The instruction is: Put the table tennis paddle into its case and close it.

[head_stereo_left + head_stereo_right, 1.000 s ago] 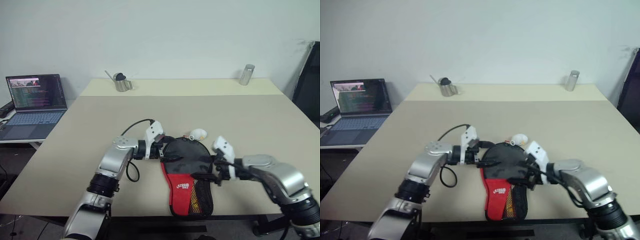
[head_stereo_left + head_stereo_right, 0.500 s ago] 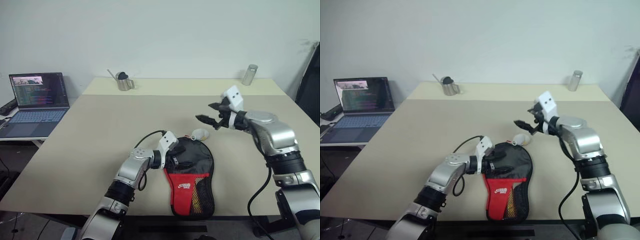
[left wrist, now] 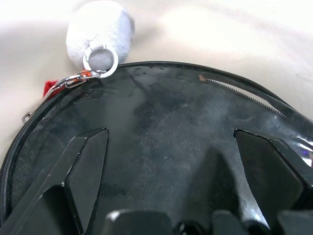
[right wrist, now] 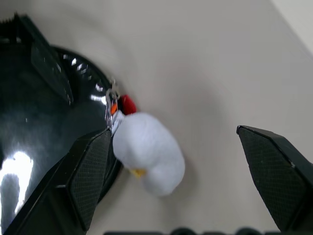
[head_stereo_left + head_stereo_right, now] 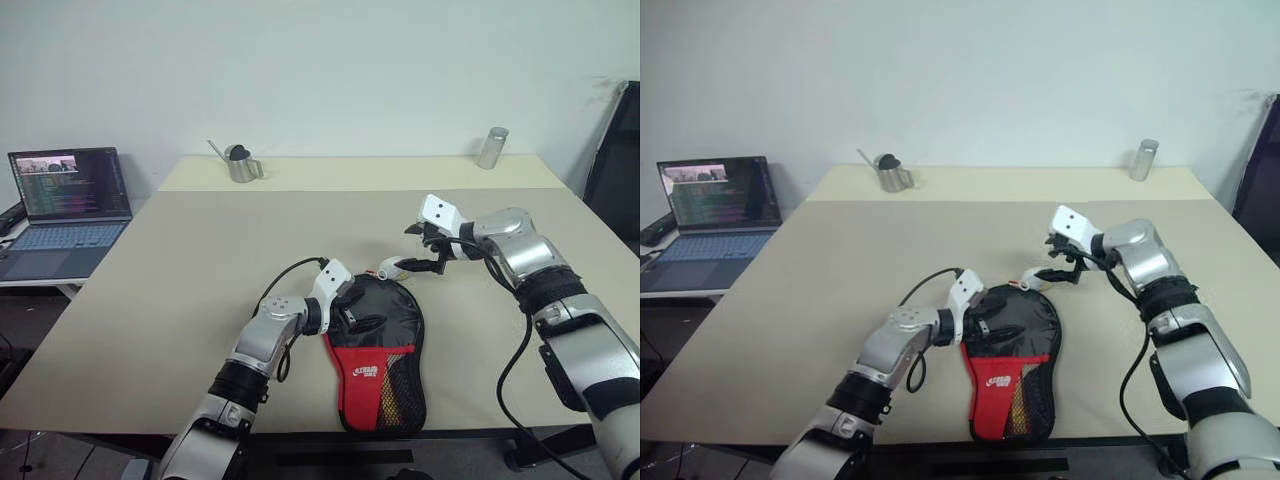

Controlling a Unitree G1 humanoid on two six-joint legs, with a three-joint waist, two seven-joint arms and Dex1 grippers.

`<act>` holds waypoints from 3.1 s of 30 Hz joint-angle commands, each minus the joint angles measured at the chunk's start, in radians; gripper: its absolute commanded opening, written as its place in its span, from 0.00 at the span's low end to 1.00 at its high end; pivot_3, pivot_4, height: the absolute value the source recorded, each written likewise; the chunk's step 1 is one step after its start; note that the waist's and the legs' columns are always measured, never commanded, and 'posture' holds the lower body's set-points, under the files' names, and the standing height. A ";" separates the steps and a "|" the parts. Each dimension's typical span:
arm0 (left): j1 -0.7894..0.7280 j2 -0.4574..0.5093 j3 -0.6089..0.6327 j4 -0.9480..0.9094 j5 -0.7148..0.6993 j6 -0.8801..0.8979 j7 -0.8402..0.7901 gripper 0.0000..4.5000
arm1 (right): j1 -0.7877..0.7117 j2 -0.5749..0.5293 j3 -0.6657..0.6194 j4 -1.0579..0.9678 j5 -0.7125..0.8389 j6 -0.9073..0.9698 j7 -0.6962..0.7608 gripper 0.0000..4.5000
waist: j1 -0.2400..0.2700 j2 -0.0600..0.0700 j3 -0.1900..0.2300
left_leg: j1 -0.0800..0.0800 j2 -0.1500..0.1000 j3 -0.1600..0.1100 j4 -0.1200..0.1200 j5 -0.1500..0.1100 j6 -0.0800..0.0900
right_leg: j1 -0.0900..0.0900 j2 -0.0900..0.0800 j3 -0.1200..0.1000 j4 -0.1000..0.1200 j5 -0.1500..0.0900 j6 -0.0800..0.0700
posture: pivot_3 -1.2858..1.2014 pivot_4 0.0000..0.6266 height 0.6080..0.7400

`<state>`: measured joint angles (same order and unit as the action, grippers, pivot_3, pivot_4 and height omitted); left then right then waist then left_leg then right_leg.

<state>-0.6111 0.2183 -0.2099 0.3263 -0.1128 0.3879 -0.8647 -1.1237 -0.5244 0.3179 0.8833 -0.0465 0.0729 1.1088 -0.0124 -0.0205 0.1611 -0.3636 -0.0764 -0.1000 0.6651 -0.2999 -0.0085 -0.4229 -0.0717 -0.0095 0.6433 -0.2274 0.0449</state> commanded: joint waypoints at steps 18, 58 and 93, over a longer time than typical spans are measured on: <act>0.064 0.032 -0.013 -0.101 -0.006 0.059 0.041 0.99 | -0.099 0.118 0.060 0.327 -0.268 -0.280 -0.190 1.00 | -0.020 0.001 0.000 | 0.000 0.000 0.000 0.000 0.000 -0.001 | 0.000 0.000 0.002 0.001 0.000 0.000 | 0.52 0.24 1.00; -0.039 -0.016 -0.025 0.117 0.054 0.028 0.138 1.00 | 0.254 -0.275 0.015 -0.279 -0.227 -0.203 0.178 0.00 | 0.013 0.004 -0.002 | 0.000 -0.001 -0.002 0.002 0.000 -0.001 | 0.002 0.000 -0.001 0.001 0.000 0.000 | 0.52 0.24 1.00; -0.089 -0.013 -0.035 0.239 0.077 -0.029 0.140 1.00 | 0.984 -0.811 -0.237 -1.179 0.169 0.150 0.460 0.00 | 0.041 0.007 -0.003 | 0.002 0.000 -0.007 0.012 -0.001 0.000 | 0.013 -0.001 -0.006 0.000 -0.003 0.005 | 0.52 0.24 1.00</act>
<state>-0.7125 0.1771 -0.2537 0.5105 -0.0706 0.3410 -0.7540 -0.1901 -1.2817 0.1135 -0.2118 0.0840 0.1829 1.4991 0.0290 -0.0134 0.1581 -0.3621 -0.0770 -0.1078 0.6776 -0.3008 -0.0081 -0.4096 -0.0729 -0.0156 0.6431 -0.2302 0.0503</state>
